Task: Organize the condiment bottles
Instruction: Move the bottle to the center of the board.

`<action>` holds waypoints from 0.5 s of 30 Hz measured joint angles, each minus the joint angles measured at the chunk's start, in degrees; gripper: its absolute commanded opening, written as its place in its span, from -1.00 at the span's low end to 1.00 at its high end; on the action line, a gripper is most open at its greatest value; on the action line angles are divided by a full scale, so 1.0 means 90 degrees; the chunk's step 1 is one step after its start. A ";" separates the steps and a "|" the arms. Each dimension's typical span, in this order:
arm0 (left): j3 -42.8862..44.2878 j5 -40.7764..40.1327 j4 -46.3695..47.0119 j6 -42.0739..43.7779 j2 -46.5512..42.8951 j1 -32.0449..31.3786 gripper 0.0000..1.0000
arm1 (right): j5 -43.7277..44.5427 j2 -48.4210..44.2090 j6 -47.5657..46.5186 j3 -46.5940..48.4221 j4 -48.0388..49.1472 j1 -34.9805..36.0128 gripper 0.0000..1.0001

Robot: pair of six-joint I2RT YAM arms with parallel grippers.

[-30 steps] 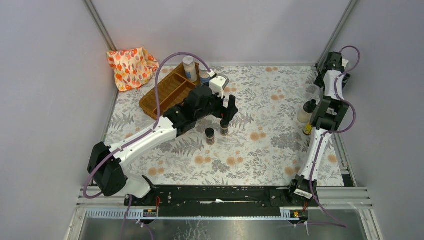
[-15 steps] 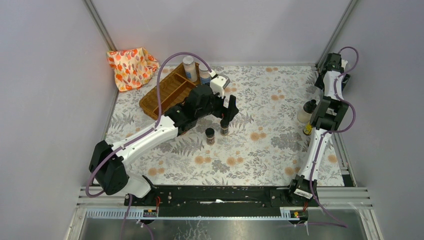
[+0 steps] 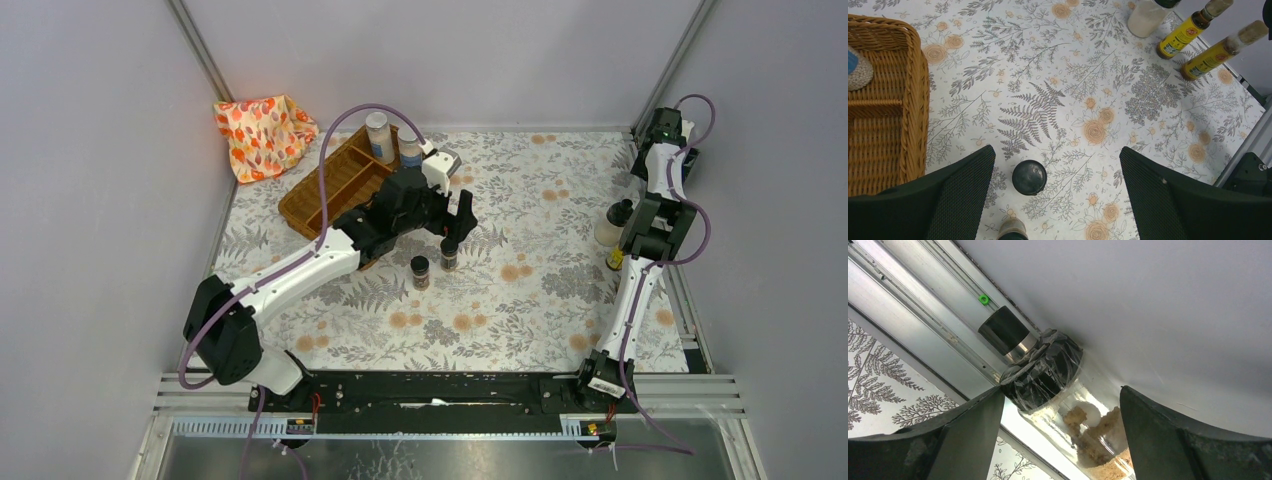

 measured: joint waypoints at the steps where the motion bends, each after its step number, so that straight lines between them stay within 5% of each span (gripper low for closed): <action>1: 0.0000 0.0012 -0.0002 -0.0002 0.0012 0.0000 0.98 | 0.0000 0.0005 -0.0005 0.0000 0.0005 0.0000 0.63; 7: 0.0002 0.0100 0.0000 -0.0032 0.0073 0.0029 0.98 | -0.0010 0.0034 -0.0034 0.0022 0.0044 0.0000 0.21; 15: 0.0002 0.0151 -0.0002 -0.0034 0.0097 0.0034 0.98 | -0.0104 0.0049 -0.0022 0.0044 0.0078 -0.0017 -0.96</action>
